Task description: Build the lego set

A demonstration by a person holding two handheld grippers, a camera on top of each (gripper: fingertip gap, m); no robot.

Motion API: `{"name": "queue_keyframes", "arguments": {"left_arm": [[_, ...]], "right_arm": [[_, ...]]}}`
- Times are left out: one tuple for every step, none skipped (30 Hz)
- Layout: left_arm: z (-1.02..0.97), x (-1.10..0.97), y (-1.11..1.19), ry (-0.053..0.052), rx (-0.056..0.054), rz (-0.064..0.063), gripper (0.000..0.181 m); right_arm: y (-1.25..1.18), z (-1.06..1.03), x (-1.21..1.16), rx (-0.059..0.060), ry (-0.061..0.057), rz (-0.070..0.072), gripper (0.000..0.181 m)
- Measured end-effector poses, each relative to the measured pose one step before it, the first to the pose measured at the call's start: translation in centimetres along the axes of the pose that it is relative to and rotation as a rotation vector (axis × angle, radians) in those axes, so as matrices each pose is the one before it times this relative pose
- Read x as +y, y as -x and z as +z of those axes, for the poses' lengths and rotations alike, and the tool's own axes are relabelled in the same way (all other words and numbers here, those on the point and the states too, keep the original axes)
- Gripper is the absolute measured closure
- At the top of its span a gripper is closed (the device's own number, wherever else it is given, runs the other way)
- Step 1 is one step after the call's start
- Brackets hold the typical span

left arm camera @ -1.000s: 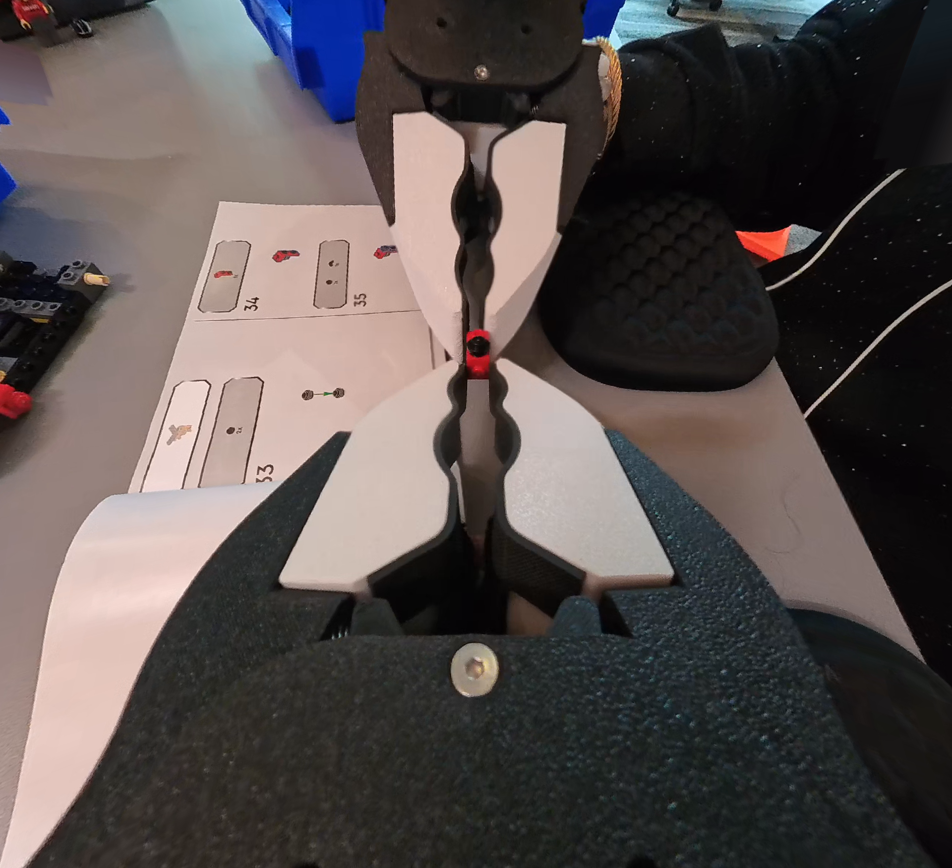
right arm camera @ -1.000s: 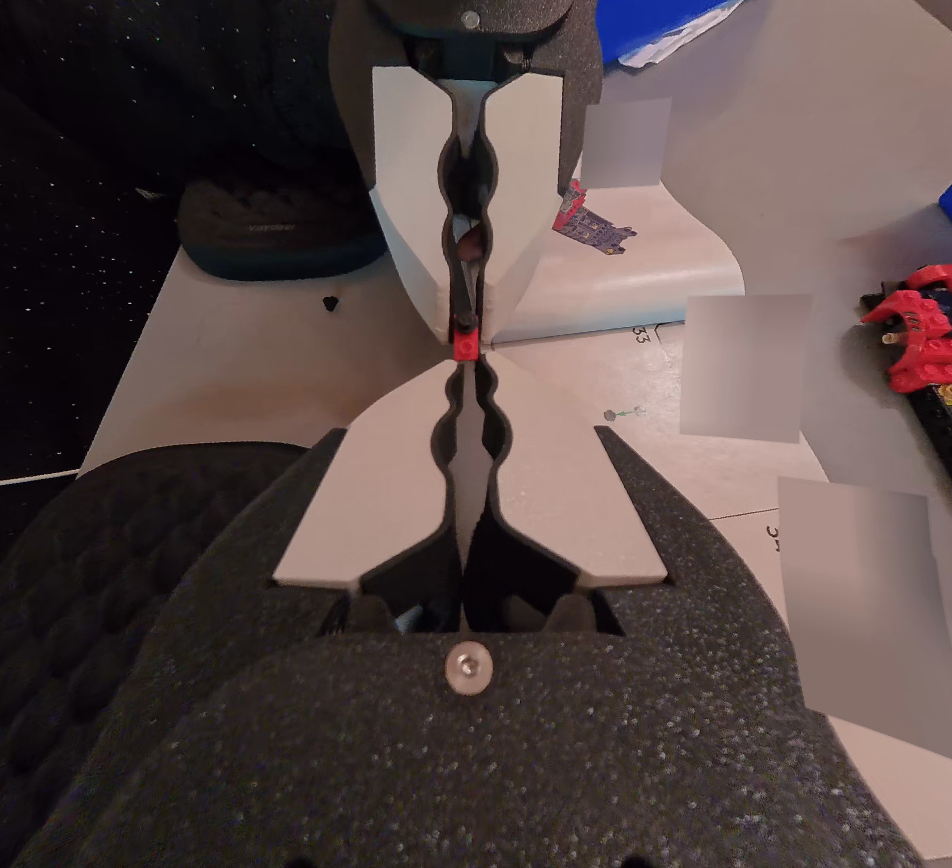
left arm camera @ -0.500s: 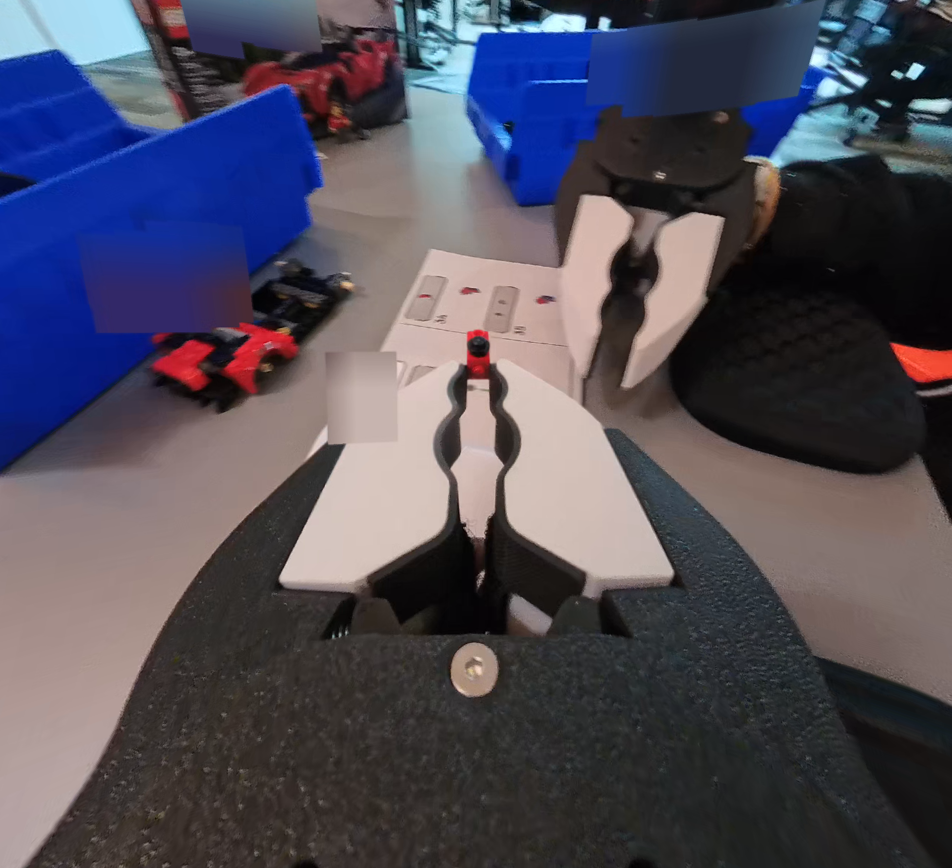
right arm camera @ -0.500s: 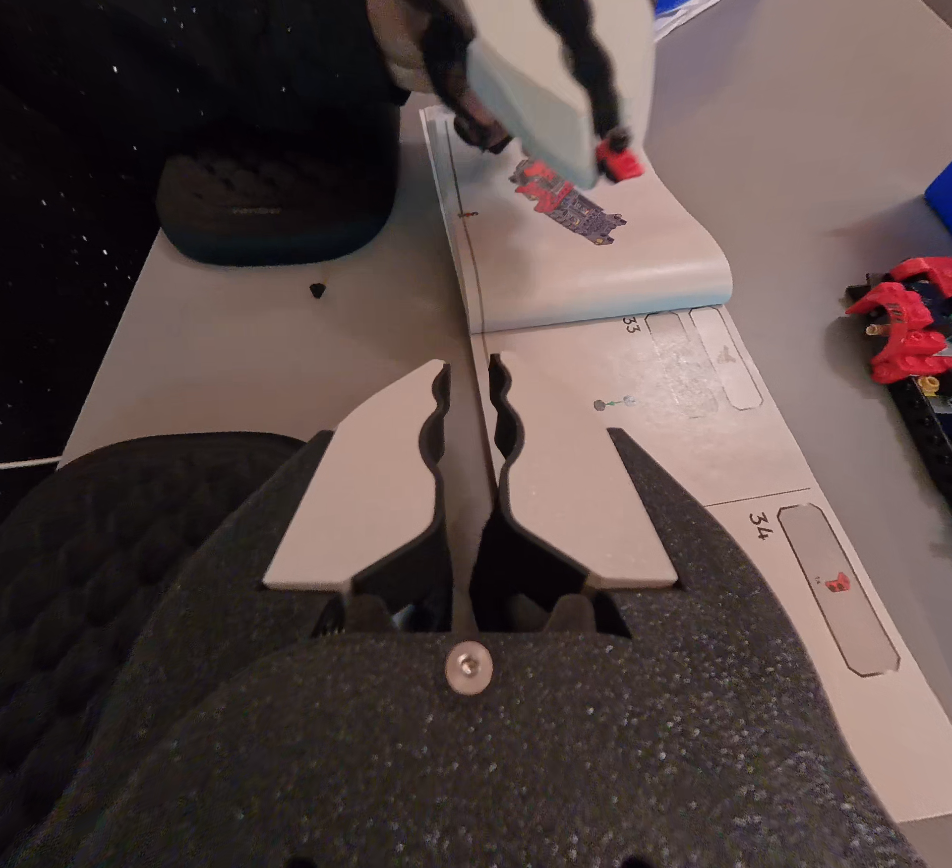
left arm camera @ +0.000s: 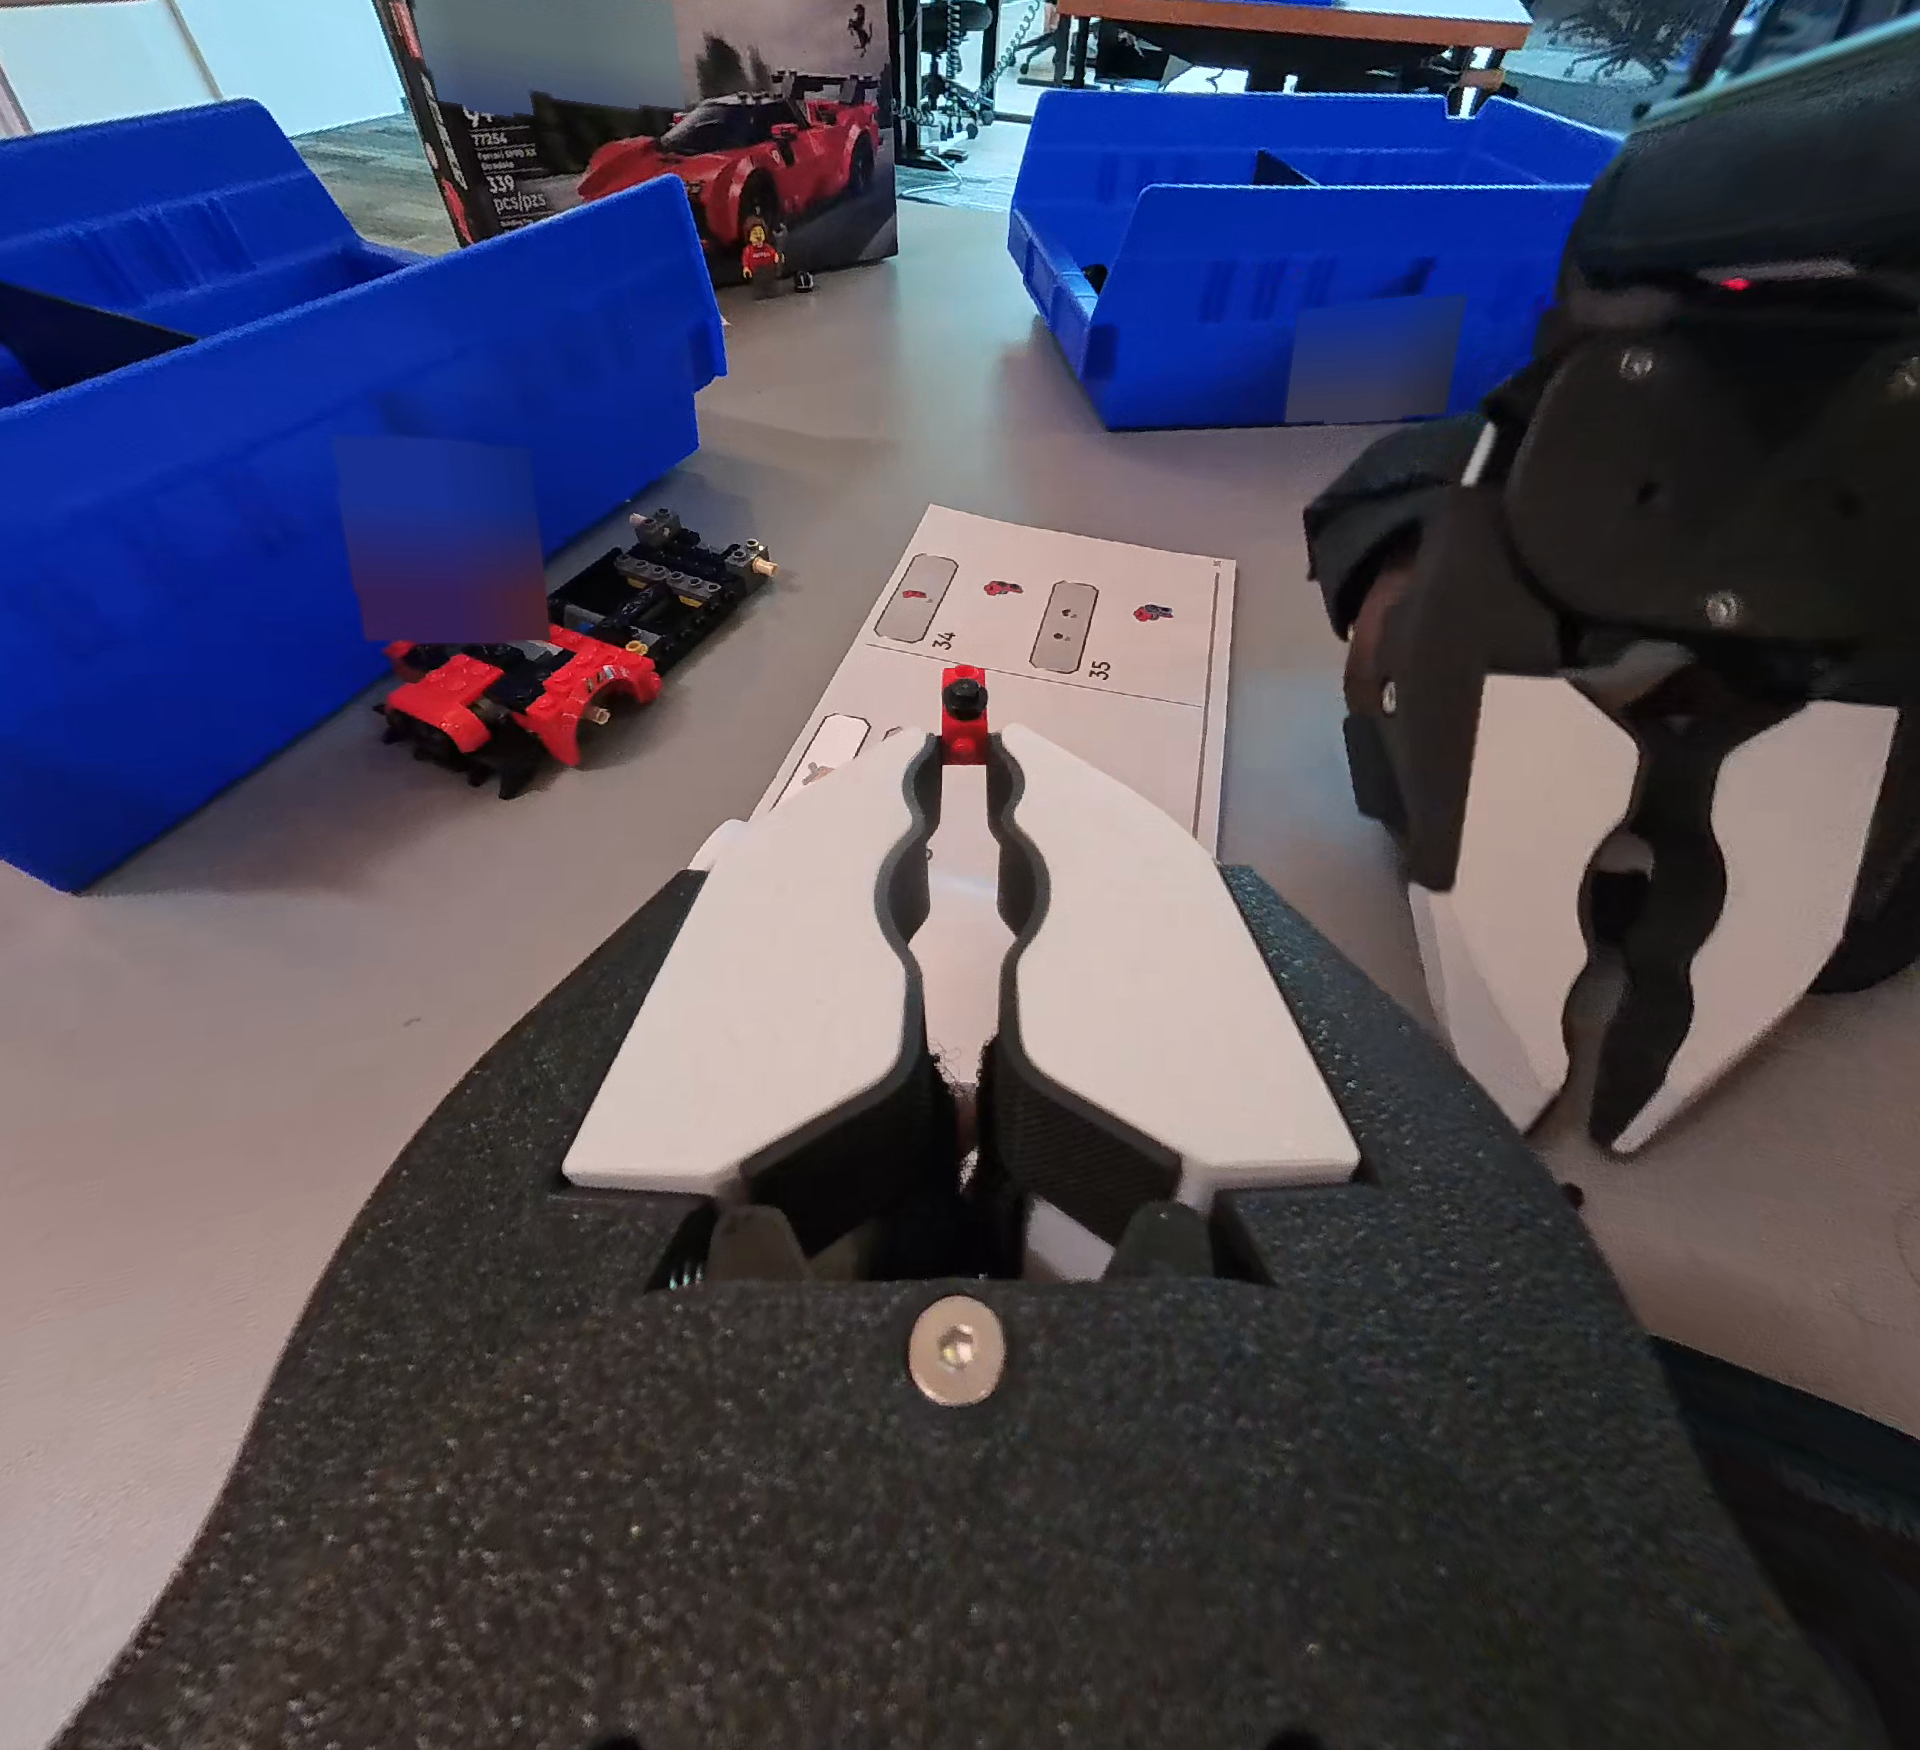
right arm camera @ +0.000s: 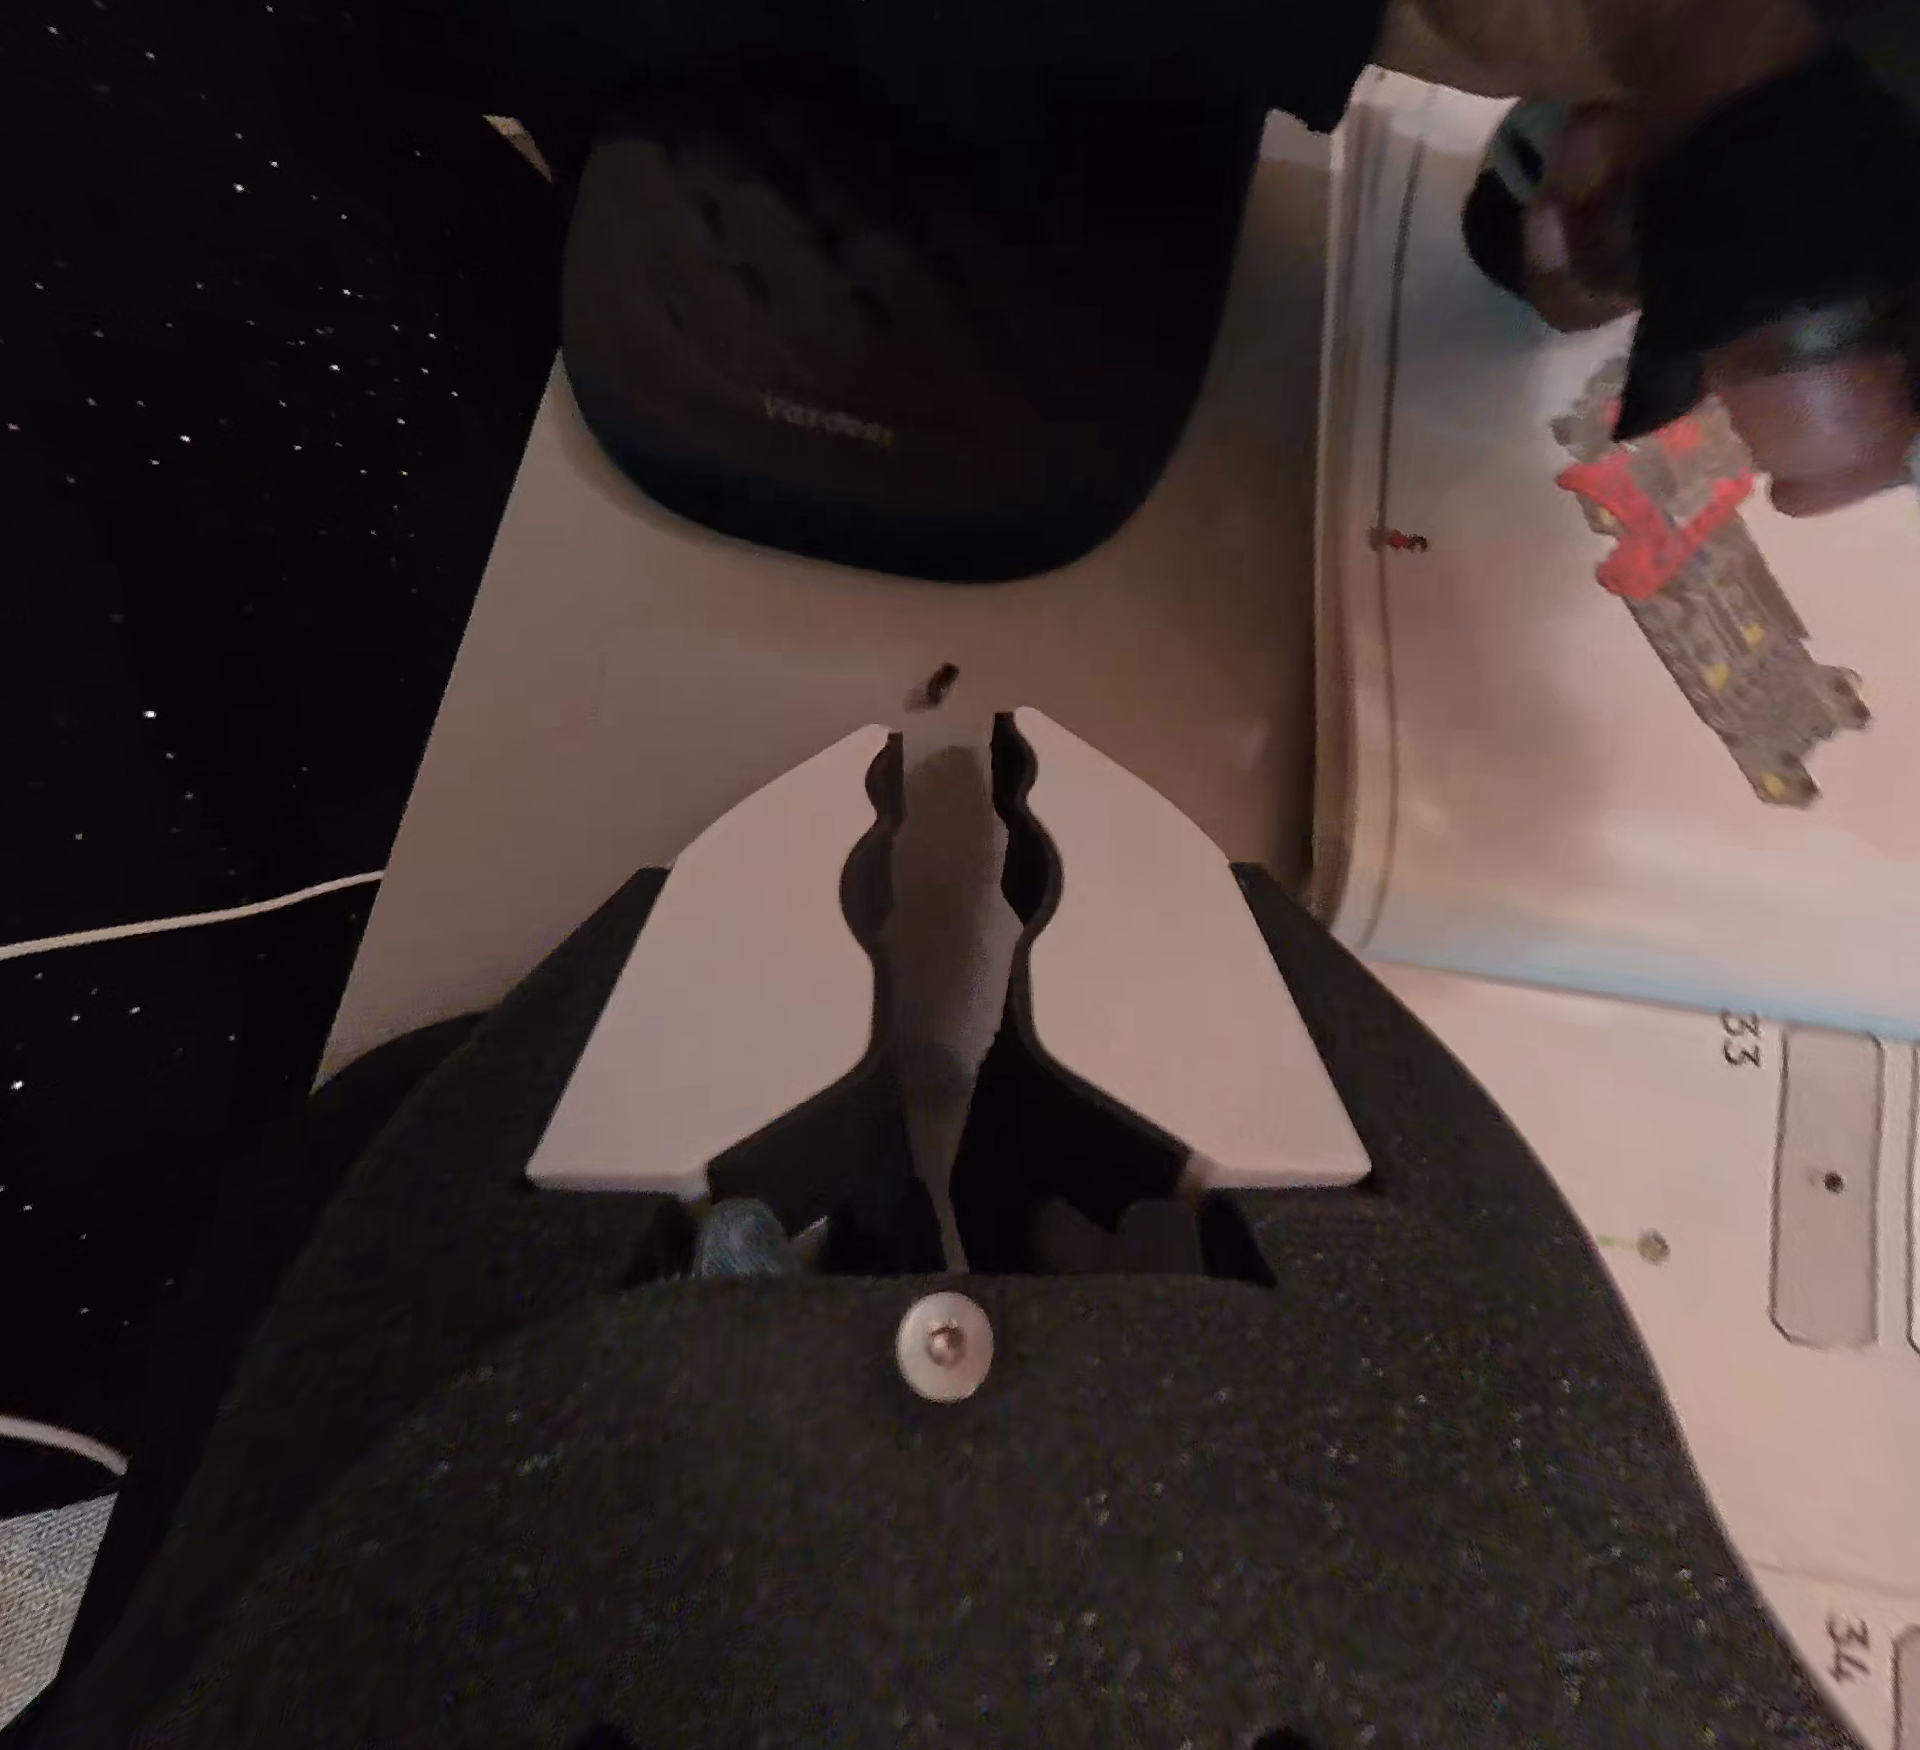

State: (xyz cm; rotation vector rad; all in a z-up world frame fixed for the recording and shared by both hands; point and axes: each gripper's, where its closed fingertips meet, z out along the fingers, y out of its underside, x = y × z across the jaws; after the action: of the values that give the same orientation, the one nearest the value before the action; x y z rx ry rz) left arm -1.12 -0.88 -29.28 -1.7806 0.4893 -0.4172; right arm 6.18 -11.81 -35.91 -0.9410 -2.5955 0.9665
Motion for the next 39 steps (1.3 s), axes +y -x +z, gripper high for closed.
{"name": "queue_keyframes", "arguments": {"left_arm": [[-0.032,-0.038,-0.012,-0.0014,0.0009,-0.0001,0.174],[-0.027,-0.034,-0.009,-0.0018,0.0005,-0.0003,0.174],[-0.006,-0.024,0.015,-0.0013,-0.0008,0.0002,0.174],[-0.011,-0.021,0.006,-0.0003,-0.0005,0.0007,0.174],[0.003,-0.008,0.005,0.0003,0.0004,0.0006,0.174],[0.008,0.013,0.003,0.0004,0.0002,0.0,0.174],[0.022,0.006,0.006,0.0011,-0.0002,-0.0005,0.174],[0.007,0.041,0.012,0.002,-0.0003,-0.0003,0.174],[0.017,0.043,0.009,0.0024,-0.0001,-0.0002,0.174],[0.015,0.034,-0.001,0.0016,0.0004,0.0002,0.174],[0.024,0.012,-0.014,0.0007,0.0008,0.0003,0.174],[0.02,0.026,-0.006,0.001,0.0007,0.0001,0.174],[0.016,0.033,-0.008,0.0015,0.0009,0.0002,0.174],[0.012,0.026,-0.007,0.0017,0.0007,-0.0001,0.174],[0.019,0.021,-0.003,0.0014,-0.0001,0.0001,0.174],[0.002,0.018,0.002,0.0007,-0.0005,0.0006,0.174],[0.002,0.01,0.001,0.0001,0.0,0.0001,0.174],[0.004,-0.008,-0.007,-0.0006,0.0001,-0.0008,0.174],[-0.006,-0.02,0.0,-0.001,0.0004,-0.0016,0.174],[-0.011,-0.004,0.01,-0.0006,-0.0003,-0.0028,0.174],[0.003,0.013,0.03,0.0005,-0.0004,-0.0036,0.174],[0.005,0.017,0.023,0.0009,-0.0007,-0.0038,0.174],[0.011,-0.01,0.033,0.0005,-0.0008,-0.0032,0.174],[0.025,-0.037,-0.004,-0.0008,0.0004,-0.0019,0.174],[0.032,-0.051,-0.012,-0.0018,0.0017,-0.0007,0.174],[0.056,-0.023,-0.019,-0.0007,0.0019,-0.0005,0.174],[0.045,0.035,-0.012,0.0024,0.0009,-0.0003,0.174],[0.029,0.094,0.007,0.0045,-0.0005,0.0003,0.174],[0.025,0.087,0.011,0.0047,-0.0009,0.0002,0.174],[0.019,0.084,0.006,0.0034,0.0,-0.0005,0.174],[0.02,0.047,0.001,0.0021,0.0013,-0.0018,0.174],[0.039,0.037,0.001,0.0017,0.0017,-0.0026,0.174],[0.035,0.03,0.005,0.002,0.0015,-0.0023,0.174],[0.036,0.032,-0.004,0.0021,0.0009,-0.0016,0.174],[0.034,0.018,-0.024,0.0017,0.0019,-0.0005,0.174],[0.033,0.002,-0.044,0.001,0.0028,0.0002,0.174],[0.021,-0.006,-0.058,0.0008,0.0027,0.0007,0.174],[0.01,0.001,-0.054,0.0011,0.0021,0.0009,0.174],[0.01,0.001,-0.049,0.0012,0.0015,0.0007,0.174]], "right_arm": [[0.068,0.297,-0.099,-0.0013,0.0035,-0.002,0.165],[0.053,0.216,-0.08,-0.0012,0.001,0.0025,0.165],[0.081,0.171,-0.117,-0.0058,-0.0044,0.009,0.165],[0.028,0.127,-0.138,-0.0037,-0.0058,0.0146,0.165],[-0.021,0.109,-0.074,-0.0013,-0.0032,0.0128,0.167],[-0.045,0.078,-0.002,0.0004,0.0008,0.0074,0.168],[-0.083,0.072,0.054,0.0033,0.0046,0.0045,0.169],[-0.062,0.059,0.074,0.002,0.0054,0.0031,0.171],[-0.007,0.06,0.046,-0.0003,0.0022,0.0003,0.174],[-0.023,0.048,-0.008,0.0017,-0.003,-0.0007,0.177],[-0.055,0.027,-0.044,0.0026,-0.0051,0.0019,0.177],[0.004,0.007,-0.009,-0.0007,-0.0033,0.0001,0.178],[-0.016,-0.018,0.009,0.0009,-0.0026,-0.0011,0.178],[-0.1,-0.06,0.026,0.0063,-0.0024,-0.0005,0.178],[-0.148,-0.126,0.052,0.0079,-0.0025,0.0,0.178],[-0.152,-0.208,0.045,0.0065,-0.0041,0.0001,0.178],[-0.236,-0.319,0.022,0.0127,-0.0065,-0.0022,0.179],[-0.383,-0.485,0.061,0.023,-0.0047,-0.0044,0.178],[-0.602,-0.706,0.194,0.0357,0.0011,-0.0062,0.178],[-0.904,-0.902,0.451,0.0501,0.0094,-0.0077,0.178],[-1.347,-1.064,0.837,0.0691,0.0213,-0.0037,0.178],[-1.682,-1.086,1.204,0.0801,0.0311,0.0033,0.178],[-1.827,-0.973,1.403,0.0788,0.0345,0.0079,0.178],[-1.788,-0.723,1.47,0.0726,0.0366,0.0025,0.178],[-1.496,-0.431,1.432,0.0571,0.0384,-0.0126,0.178],[-1.183,-0.158,1.288,0.0485,0.0407,-0.0233,0.178],[-0.773,0.056,1.069,0.0345,0.0425,-0.0271,0.178],[-0.321,0.134,0.688,0.0176,0.0331,-0.029,0.178],[0.02,0.167,0.231,0.0061,0.0134,-0.0276,0.178],[0.241,0.163,-0.059,-0.0032,0.0011,-0.0236,0.178],[0.277,0.157,-0.126,-0.002,-0.0014,-0.0217,0.178],[0.208,0.12,-0.002,0.0052,0.0083,-0.0296,0.178],[0.187,0.084,0.028,0.0053,0.0102,-0.0284,0.178],[0.232,0.046,-0.049,0.0009,0.0034,-0.0188,0.176],[0.094,0.001,-0.089,0.0047,-0.0037,-0.0034,0.177],[0.127,-0.023,-0.134,-0.005,-0.0086,0.0079,0.177],[0.19,-0.073,-0.132,-0.018,-0.0132,0.0171,0.177],[0.2,-0.092,-0.154,-0.0227,-0.0171,0.0238,0.176],[0.139,-0.112,-0.112,-0.0225,-0.0176,0.0269,0.173]]}}
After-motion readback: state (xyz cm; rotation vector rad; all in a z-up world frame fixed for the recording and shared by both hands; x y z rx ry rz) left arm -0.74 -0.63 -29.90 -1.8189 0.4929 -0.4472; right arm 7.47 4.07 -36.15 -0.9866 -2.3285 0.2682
